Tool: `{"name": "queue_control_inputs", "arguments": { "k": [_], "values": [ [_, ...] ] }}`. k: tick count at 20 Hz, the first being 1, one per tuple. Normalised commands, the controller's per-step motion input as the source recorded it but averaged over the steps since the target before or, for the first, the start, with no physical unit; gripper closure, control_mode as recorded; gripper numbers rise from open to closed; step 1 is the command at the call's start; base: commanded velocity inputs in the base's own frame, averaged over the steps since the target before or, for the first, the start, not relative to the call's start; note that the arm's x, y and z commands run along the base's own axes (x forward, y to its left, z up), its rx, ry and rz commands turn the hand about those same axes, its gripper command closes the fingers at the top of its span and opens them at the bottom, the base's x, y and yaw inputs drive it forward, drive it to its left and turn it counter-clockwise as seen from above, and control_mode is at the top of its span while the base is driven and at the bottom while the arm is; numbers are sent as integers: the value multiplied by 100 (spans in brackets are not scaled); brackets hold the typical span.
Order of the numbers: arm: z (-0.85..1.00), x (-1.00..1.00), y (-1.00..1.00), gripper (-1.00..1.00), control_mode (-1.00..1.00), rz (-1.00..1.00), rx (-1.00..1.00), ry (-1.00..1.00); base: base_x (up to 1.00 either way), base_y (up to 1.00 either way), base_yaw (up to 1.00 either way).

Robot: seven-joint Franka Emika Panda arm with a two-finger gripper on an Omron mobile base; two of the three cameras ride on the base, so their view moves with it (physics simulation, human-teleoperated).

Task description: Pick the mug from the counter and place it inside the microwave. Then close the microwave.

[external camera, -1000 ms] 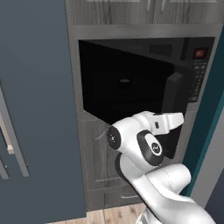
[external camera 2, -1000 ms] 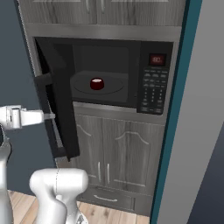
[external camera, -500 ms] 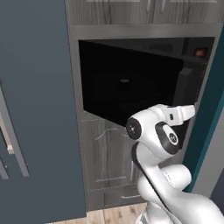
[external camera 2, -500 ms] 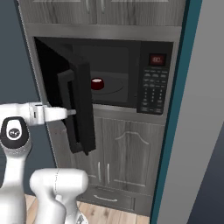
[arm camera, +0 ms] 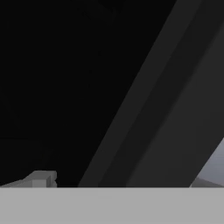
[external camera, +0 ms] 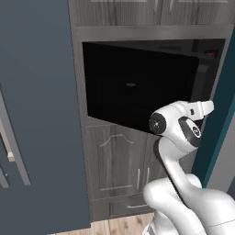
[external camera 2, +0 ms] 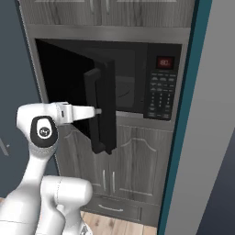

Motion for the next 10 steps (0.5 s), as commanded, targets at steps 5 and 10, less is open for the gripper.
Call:
{"name": "queue_control_inputs", "arguments": {
  "k": [5,10],
  "values": [
    [6,41,-48,-100,-100,1,3,0,0,0,0],
    [7,33,-29,-100,-100,1,4,0,0,0,0]
  ]
}}
